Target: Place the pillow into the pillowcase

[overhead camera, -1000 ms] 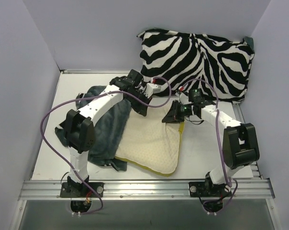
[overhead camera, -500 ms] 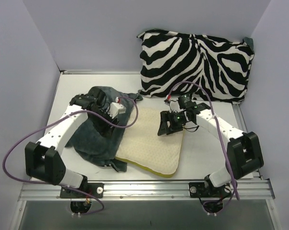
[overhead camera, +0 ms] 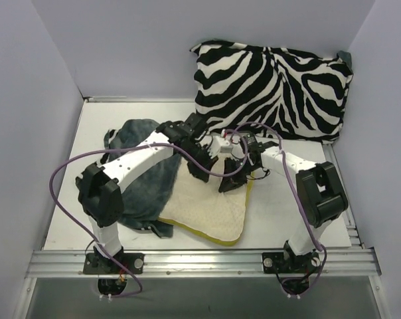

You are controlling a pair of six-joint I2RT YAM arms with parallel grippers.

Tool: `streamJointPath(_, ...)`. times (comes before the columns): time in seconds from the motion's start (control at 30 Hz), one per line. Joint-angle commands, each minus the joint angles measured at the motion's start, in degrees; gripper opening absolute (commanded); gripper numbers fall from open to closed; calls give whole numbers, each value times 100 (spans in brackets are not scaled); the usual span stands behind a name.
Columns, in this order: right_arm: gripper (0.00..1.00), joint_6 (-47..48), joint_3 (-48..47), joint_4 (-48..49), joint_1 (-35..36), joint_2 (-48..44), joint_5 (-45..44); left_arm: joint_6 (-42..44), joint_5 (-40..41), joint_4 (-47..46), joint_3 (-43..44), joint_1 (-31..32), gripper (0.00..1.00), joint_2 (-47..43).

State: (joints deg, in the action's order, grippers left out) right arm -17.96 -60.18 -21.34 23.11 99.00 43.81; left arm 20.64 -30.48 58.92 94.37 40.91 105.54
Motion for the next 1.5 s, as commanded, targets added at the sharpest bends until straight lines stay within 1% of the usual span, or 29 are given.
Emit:
streamJointPath(0.0,0,-331,-195,165,114,-240,260,-157,-802,-267,390,93,10,-323)
streamJointPath(0.03,0,-244,-213,148,106,-267,242,-183,-593,-258,207,-55,14,-358)
streamJointPath(0.07,5,-122,-231,96,106,-319,190,-227,-556,-275,74,-213,21,-463)
streamJointPath(0.1,18,62,-274,17,97,-546,50,-306,-625,-336,-110,-406,35,-760)
streamJointPath(0.13,31,290,-292,-158,97,-705,-282,-559,-817,-415,-294,-1034,42,-963)
streamJointPath(0.17,57,858,-284,-203,123,-916,-520,-692,-985,-651,-714,-1371,48,-1200)
streamJointPath(0.2,67,1134,-266,-238,158,-1335,-749,-780,-1125,-740,-883,-1792,53,-1698)
streamJointPath(0.23,76,1458,-257,-326,332,-1531,-986,-912,-1170,-819,-1024,-2136,65,-1938)
streamJointPath(0.27,90,1966,-266,-353,473,-1698,-1406,-965,-1249,-959,-1278,-2827,70,-2167)
streamJointPath(0.33,97,2426,-405,-475,929,-1981,-1900,-1062,-1232,-987,-1420,-3402,83,-2703)
streamJointPath(0.37,99,2602,-450,-502,1480,-2016,-2251,-1097,-1241,-1005,-1473,-3997,86,-2844)
streamJointPath(0.47,100,2973,-565,-494,2806,-1833,-2710,-1159,-1311,-821,-1544,-4826,91,-3109)
streamJointPath(0.53,100,3052,-609,-372,3399,-1473,-3106,-1159,-1487,-619,-1474,-5503,92,-3083)
streamJointPath(0.57,100,3044,-635,-275,3967,-1341,-3272,-1177,-1566,-583,-1456,-5697,97,-3092)
streamJointPath(0.63,100,2904,-775,-125,4375,-779,-3896,-1177,-1864,-487,-1360,-6260,97,-3109)
streamJointPath(0.83,100,2788,-1347,-72,4676,724,-5144,-676,-2295,5,-1061,-7139,97,-3215)
streamJointPath(0.87,95,2893,-1338,-11,4667,865,-5242,-606,-2348,76,-1052,-7175,98,-3223)
streamJointPath(0.9,87,2938,-1364,68,4606,1075,-5303,-501,-2436,146,-1026,-7184,97,-3215)
streamJointPath(0.93,60,2956,-1408,51,4536,1138,-5261,-91,-2706,399,-991,-7184,97,-3206)
streamJointPath(0.97,48,2921,-1495,34,4457,1148,-5138,174,-2831,549,-877,-7176,96,-3215)
streamJointPath(1.0,36,2894,-1696,-62,4361,1009,-4980,1012,-2919,777,-789,-7132,93,-3232)
streamJointPath(1.03,5,2868,-1838,-124,4064,859,-4666,1656,-2929,1571,-632,-6853,92,-3215)
streamJointPath(1.07,0,2720,-1978,-168,3878,692,-3871,2437,-2668,2127,-326,-6650,90,-3154)
streamJointPath(1.13,0,2587,-2512,-370,3256,279,-2865,4062,-2219,3113,-348,-6159,86,-3205)
streamJointPath(1.17,0,2560,-2672,-449,3052,182,-2043,4244,-1729,3117,-514,-5817,85,-3363)
streamJointPath(1.23,0,2508,-2997,-520,2770,23,-1492,4947,-1401,3117,-1252,-5507,86,-4030)
streamJointPath(1.27,0,2542,-3112,-546,2586,14,-1098,5219,-956,3117,-1567,-4931,88,-4572)
streamJointPath(1.4,0,2648,-3447,-704,2233,285,-341,6633,-399,3117,-2825,-3734,94,-6007)
streamJointPath(1.47,0,2464,-3710,-722,2049,496,-94,7039,-266,3074,-3449,-3450,96,-6621)
